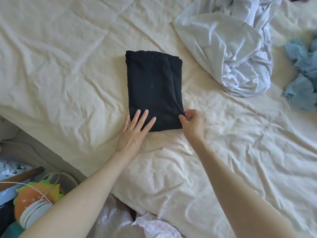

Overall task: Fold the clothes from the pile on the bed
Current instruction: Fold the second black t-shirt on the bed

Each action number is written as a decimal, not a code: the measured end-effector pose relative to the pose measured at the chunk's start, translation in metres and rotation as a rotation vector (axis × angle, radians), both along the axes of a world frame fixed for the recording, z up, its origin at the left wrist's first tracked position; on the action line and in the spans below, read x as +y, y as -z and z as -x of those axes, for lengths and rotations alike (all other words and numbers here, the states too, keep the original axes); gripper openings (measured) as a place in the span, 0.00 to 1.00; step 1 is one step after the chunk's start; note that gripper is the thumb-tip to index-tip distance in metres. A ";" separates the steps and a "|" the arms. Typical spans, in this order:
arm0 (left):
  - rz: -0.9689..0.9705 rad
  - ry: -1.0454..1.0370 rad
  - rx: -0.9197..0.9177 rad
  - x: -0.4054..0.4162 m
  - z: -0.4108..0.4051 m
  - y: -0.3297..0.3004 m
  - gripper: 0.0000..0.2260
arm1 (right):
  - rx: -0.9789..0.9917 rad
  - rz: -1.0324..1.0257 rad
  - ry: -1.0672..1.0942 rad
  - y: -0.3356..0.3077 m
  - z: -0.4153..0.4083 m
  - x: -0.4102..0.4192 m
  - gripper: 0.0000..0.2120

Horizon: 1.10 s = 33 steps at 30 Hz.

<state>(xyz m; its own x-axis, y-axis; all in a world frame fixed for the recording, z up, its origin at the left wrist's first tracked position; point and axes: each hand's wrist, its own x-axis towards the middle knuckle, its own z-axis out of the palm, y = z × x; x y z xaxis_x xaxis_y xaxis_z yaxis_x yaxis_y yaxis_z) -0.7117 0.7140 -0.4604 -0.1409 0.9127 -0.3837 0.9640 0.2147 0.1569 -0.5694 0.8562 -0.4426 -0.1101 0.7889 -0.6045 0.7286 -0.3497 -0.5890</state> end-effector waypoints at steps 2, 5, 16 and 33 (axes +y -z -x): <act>-0.010 0.058 0.033 0.002 0.010 0.002 0.41 | 0.035 0.110 0.015 0.004 -0.002 0.003 0.22; -0.091 0.120 0.030 0.002 0.022 -0.001 0.39 | 0.105 0.269 0.018 0.006 0.000 0.009 0.18; 0.086 -0.272 -0.478 -0.019 0.040 -0.049 0.19 | 0.243 0.666 0.384 -0.029 -0.033 -0.028 0.16; -0.365 -1.089 -0.937 0.020 0.042 -0.052 0.07 | 0.149 -0.114 0.084 -0.064 0.005 -0.025 0.07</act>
<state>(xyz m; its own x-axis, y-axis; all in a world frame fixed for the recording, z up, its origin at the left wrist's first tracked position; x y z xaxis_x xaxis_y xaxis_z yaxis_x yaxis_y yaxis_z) -0.7542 0.7345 -0.4083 -0.6393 0.5864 -0.4974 -0.1224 0.5610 0.8187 -0.5745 0.8309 -0.3790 -0.1222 0.8614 -0.4931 0.6013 -0.3310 -0.7272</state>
